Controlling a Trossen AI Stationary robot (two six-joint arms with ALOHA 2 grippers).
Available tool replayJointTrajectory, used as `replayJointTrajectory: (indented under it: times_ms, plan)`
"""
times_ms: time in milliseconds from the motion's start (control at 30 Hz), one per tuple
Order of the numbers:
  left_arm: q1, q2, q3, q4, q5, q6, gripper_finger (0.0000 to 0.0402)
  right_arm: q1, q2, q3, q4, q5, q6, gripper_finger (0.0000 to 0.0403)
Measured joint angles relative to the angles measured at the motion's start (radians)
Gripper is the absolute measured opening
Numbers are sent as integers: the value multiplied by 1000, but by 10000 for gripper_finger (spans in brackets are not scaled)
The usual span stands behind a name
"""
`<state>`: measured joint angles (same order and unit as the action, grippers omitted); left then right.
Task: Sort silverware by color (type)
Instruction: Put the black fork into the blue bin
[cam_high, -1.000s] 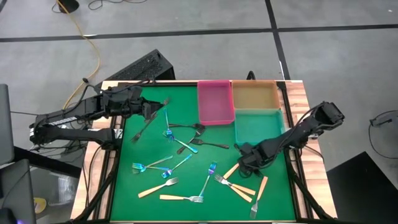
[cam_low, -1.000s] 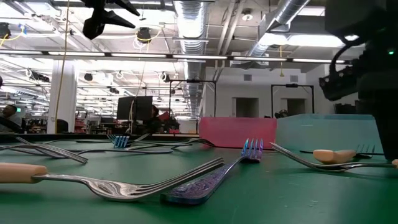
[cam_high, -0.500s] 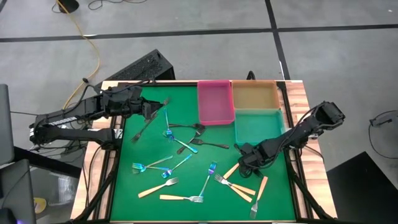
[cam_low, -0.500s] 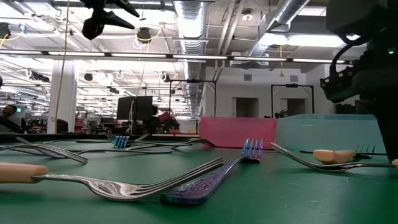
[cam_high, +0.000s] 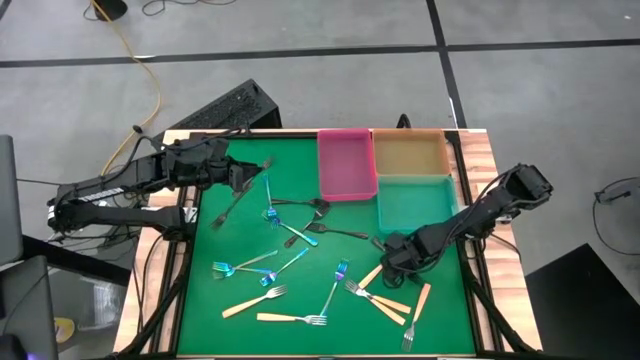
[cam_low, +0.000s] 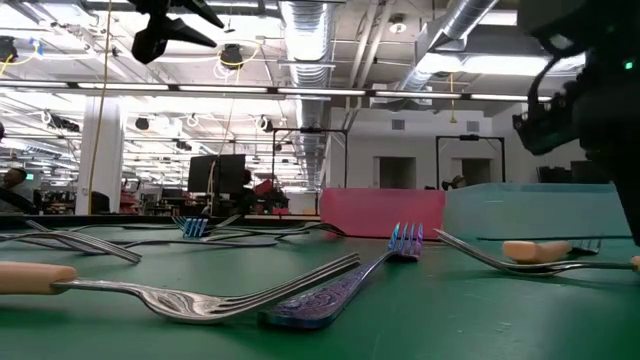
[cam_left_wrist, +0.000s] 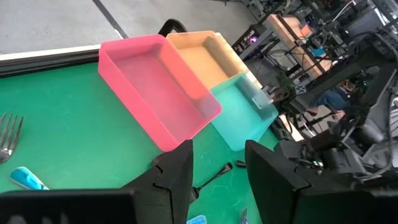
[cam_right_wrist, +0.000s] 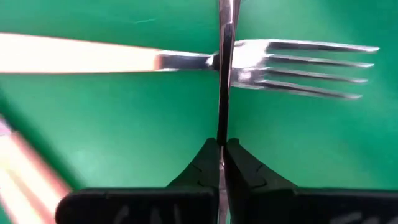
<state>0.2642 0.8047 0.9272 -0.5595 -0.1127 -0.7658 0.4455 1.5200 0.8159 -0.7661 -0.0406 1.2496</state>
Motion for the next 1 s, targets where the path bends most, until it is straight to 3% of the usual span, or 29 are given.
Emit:
replayJointTrajectory:
  times_ms: [467,600,1000]
  plan:
    - [0,0,0,-35,0,2,129,-7,-2,251,-187,-16,-231,30]
    - [0,0,0,-35,0,5,129,-45,-28,329,-302,35,-323,30]
    - [0,0,0,-35,0,6,129,-324,-413,354,-566,244,-423,29]
